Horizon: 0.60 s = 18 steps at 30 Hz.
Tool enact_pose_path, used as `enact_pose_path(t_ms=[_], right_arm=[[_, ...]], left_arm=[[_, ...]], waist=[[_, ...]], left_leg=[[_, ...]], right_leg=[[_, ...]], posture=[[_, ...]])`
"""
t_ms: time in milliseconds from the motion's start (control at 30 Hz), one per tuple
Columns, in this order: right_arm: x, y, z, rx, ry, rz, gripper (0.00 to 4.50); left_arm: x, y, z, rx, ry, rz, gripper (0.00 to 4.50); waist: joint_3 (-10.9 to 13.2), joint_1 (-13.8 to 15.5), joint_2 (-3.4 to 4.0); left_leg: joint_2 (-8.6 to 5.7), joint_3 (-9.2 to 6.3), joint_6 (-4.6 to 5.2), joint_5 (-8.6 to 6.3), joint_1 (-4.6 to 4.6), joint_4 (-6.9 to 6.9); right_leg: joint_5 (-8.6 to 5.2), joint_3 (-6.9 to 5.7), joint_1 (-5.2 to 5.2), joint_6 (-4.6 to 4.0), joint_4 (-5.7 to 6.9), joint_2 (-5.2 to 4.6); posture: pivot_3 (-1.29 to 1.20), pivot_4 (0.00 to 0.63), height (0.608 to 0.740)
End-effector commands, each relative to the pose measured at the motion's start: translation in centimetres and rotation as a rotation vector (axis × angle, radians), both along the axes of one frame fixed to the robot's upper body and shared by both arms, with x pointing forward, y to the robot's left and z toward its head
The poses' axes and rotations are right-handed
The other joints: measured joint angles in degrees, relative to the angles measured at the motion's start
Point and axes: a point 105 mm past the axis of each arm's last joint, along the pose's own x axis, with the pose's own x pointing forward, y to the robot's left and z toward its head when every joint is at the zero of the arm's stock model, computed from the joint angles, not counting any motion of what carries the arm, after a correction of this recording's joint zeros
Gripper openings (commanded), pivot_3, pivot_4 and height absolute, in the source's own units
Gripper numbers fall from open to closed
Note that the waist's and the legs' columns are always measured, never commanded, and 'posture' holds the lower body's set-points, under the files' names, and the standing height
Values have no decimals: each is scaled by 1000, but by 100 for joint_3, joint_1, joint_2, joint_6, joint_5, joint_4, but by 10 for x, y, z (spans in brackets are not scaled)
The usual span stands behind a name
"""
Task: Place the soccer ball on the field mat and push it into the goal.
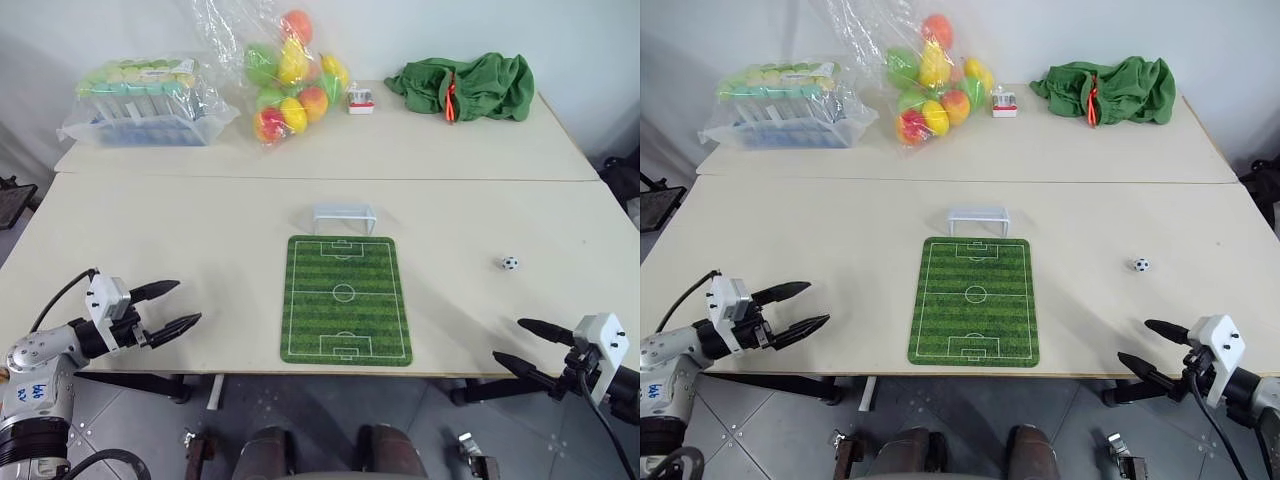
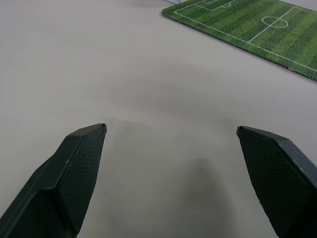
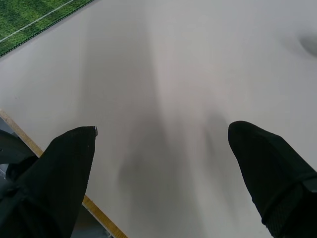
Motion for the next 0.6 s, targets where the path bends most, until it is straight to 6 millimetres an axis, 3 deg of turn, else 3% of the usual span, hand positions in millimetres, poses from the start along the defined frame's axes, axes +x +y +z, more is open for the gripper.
enact_pose_path(t_ms=[33,367,500,600], right_arm=[[-1,-6,10,-12,-42,-17,4465],[2,-12,31,-15,-101,-74,4465],[38,-27,64,-5,-207,-230,4465],[60,-31,72,2,-226,-266,4465]], left_arm=[[-1,-3,4,9,-7,-42,4500],[5,-11,21,-83,-14,-17,4500],[7,-43,36,-75,-68,-108,4500],[9,-62,43,-127,-61,-172,4500]], waist=[[0,0,0],[1,5,-1],[1,-26,-1],[1,-24,-1]], left_leg=[[0,0,0,0,0,0],[1,-1,0,0,0,0],[-2,7,1,0,1,5],[2,11,0,1,5,8]], right_leg=[[0,0,0,0,0,0],[0,1,0,0,1,0],[1,13,0,1,0,-2],[1,16,0,0,3,0]], posture=[[0,150,740],[0,150,740],[0,150,740],[0,150,740]])
